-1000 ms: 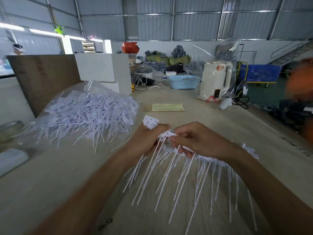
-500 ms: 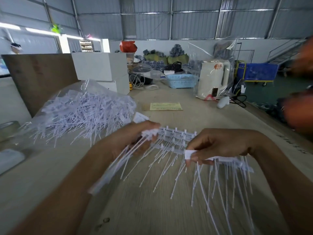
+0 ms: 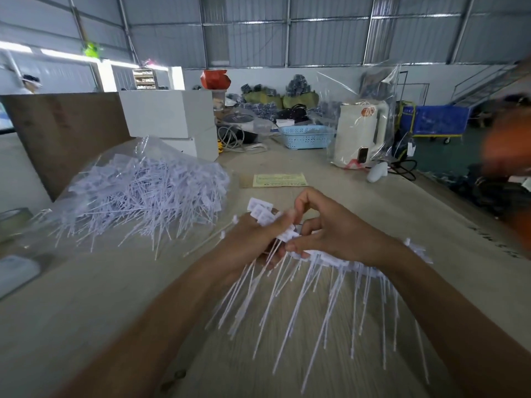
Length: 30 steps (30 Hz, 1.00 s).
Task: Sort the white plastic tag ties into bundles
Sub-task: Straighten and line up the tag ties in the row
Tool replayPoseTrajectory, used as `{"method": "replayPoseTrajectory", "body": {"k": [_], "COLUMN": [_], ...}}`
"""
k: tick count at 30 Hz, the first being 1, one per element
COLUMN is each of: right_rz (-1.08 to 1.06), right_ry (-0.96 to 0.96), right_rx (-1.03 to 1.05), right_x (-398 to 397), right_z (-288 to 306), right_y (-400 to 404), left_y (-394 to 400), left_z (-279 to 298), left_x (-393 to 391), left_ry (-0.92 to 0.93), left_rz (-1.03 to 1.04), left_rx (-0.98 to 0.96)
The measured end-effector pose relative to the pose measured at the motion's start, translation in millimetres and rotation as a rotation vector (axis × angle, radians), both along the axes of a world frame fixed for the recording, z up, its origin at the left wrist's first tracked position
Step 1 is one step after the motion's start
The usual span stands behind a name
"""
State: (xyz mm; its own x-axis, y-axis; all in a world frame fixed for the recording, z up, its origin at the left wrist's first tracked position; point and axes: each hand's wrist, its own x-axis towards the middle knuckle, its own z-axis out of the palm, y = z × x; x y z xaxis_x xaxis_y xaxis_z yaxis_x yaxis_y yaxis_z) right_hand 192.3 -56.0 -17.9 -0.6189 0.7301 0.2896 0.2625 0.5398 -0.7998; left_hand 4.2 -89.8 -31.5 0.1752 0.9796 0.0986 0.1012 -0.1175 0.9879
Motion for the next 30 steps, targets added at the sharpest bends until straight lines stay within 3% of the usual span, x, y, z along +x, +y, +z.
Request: {"method": "replayPoseTrajectory", "body": {"k": [3,9,12,14,16,20,24,27,30], "right_rz": [-0.052,0.009,-0.098,-0.179,-0.213,0.026,0.286,0.262,0.25], "right_ry": [0.035,-0.123,-0.203,-0.388,-0.437,-0.233,-0.315,-0.266,-0.199], "right_rx": [0.069,-0.003,0.349,0.635,0.698,0.262,-0.026,-0.169,-0.224], "right_x": [-2,-1,-10,-17,-19,-4,33,49,35], "right_z": [0,0,2,2,3,14,22,22,16], "right_y": [1,-5,-7,-7,-9,-7,-5,0,0], "left_y": [3,7,9,10,11,10,7,7,7], "left_z": [-1,3,5,7,8,11,14,17,11], "left_x": [0,-9,-14,-19,-26,-32,-41,-53,-36], "left_ry": [0.035,-0.038,-0.032,-0.013,0.023,0.138,0.207,0.128,0.104], "left_rz": [0.049,0.128,0.145,0.14,0.123,0.014,-0.276,-0.219,-0.1], "left_rx": [0.102,0.102,-0.005,-0.071,-0.098,-0.051,-0.085,-0.076,0.051]}}
